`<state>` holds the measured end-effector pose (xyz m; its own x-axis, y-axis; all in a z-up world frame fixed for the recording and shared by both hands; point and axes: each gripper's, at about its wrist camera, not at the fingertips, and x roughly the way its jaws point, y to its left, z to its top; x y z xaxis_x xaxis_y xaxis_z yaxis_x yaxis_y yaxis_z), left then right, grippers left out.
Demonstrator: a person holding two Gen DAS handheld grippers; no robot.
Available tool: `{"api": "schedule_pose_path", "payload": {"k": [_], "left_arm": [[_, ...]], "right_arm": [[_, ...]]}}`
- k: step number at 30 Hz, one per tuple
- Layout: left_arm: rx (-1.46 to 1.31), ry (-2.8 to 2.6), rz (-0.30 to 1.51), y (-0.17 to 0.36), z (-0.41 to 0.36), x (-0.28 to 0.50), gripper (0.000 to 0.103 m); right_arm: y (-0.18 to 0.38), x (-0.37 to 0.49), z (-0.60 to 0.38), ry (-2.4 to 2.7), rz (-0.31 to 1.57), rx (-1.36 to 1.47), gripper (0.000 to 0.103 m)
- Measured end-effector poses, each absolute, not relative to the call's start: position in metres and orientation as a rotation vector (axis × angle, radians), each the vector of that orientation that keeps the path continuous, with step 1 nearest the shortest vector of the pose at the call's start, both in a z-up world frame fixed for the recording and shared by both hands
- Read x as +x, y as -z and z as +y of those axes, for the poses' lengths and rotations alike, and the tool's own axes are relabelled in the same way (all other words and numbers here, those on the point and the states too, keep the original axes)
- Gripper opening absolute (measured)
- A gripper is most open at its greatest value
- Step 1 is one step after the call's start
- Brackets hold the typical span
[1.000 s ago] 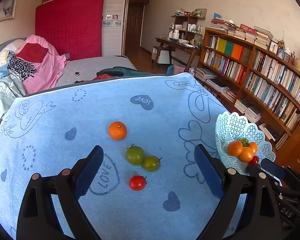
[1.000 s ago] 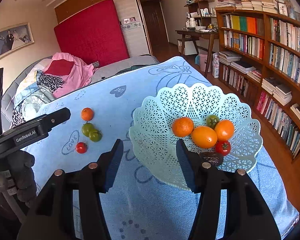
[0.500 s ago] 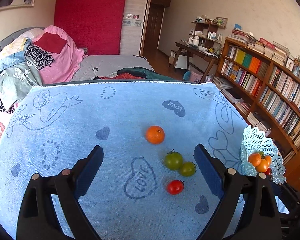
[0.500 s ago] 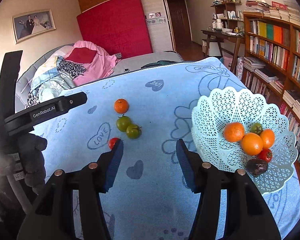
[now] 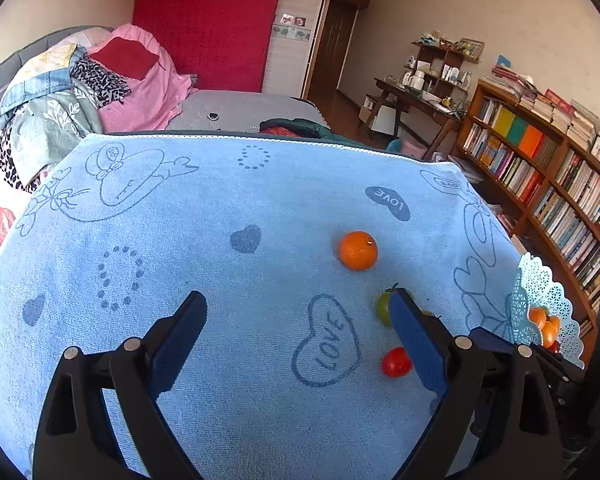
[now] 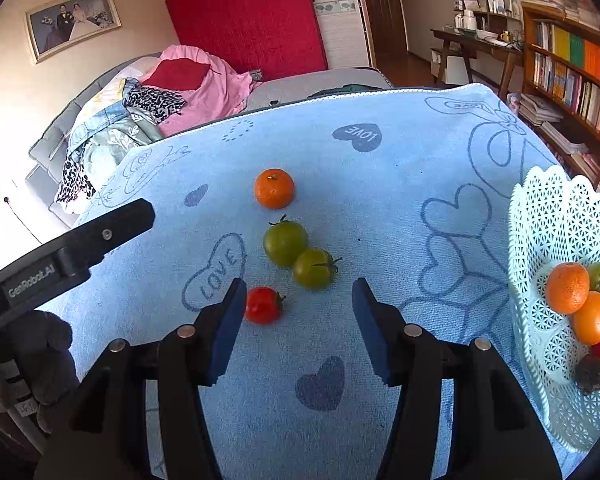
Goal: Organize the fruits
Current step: 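Move right tool to a green tomato and close on it, then grasp the large green tomato with left tool while right tool lifts its green tomato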
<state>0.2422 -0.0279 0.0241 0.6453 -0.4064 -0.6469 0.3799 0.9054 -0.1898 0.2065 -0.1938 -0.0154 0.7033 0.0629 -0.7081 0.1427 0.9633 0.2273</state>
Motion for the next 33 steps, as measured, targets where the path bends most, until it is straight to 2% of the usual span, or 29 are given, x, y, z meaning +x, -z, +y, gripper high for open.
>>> {"api": "schedule_pose_path", "payload": {"k": [6, 13, 15, 18, 33], "left_arm": [[-0.045, 0.444, 0.753, -0.020, -0.025, 0.245, 0.091], [-0.042, 0.446, 0.767, -0.014, -0.027, 0.247, 0.091], [-0.040, 0.447, 0.770, -0.013, -0.028, 0.247, 0.091], [-0.033, 0.448, 0.773, -0.011, -0.029, 0.248, 0.091], [0.078, 0.491, 0.783, 0.002, -0.075, 0.245, 0.091]], "right_arm": [[0.028, 0.232, -0.199, 0.081, 0.820, 0.259, 0.056], [0.040, 0.246, -0.203, 0.087, 0.848, 0.252, 0.048], [0.042, 0.248, -0.202, 0.076, 0.860, 0.249, 0.039], [0.045, 0.248, -0.197, 0.069, 0.865, 0.233, 0.032], [0.020, 0.190, -0.200, 0.084, 0.789, 0.224, 0.031]]}}
